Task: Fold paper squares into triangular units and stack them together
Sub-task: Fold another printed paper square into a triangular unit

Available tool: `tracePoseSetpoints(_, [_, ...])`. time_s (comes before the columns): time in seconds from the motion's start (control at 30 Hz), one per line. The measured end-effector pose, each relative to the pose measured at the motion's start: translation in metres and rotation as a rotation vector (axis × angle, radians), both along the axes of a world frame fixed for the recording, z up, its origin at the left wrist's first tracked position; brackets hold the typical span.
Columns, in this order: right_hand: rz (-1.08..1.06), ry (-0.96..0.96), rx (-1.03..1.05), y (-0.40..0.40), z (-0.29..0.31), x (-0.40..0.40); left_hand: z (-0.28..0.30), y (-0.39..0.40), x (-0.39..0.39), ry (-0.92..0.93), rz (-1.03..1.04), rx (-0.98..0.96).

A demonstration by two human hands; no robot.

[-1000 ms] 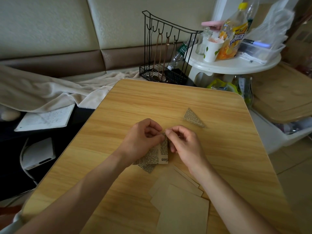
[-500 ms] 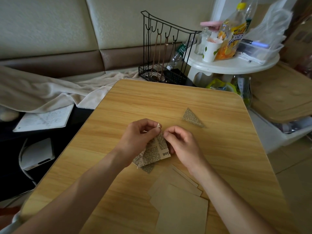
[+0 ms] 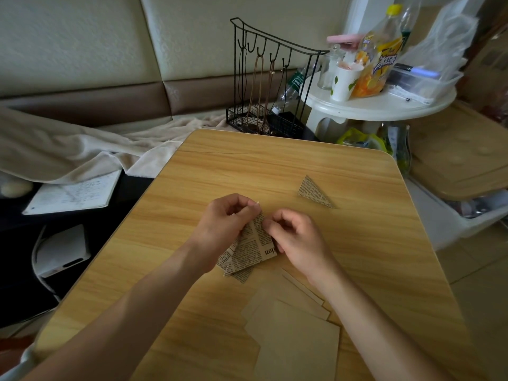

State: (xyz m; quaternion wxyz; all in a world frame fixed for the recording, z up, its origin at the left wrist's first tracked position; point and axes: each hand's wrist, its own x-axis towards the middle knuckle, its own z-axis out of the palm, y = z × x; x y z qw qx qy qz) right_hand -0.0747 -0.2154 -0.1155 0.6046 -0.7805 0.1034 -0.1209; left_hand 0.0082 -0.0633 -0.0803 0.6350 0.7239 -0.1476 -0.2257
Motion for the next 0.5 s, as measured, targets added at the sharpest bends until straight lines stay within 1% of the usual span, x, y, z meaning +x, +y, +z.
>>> tracePoseSetpoints(0.1, [-0.001,-0.008,0.001,0.0005,0.0002,-0.0002,0.002,0.0007,0.0,0.008,0.007,-0.012])
tracePoseSetpoints(0.23, [0.008,-0.017,-0.008,0.0014,0.0018,-0.0011,0.0033,0.0006,0.0016,0.07,0.057,-0.034])
tracePoseSetpoints(0.5, [0.026,-0.01,-0.061,-0.0016,0.001,-0.0006,0.0028,0.0,0.005,0.309,0.129,-0.136])
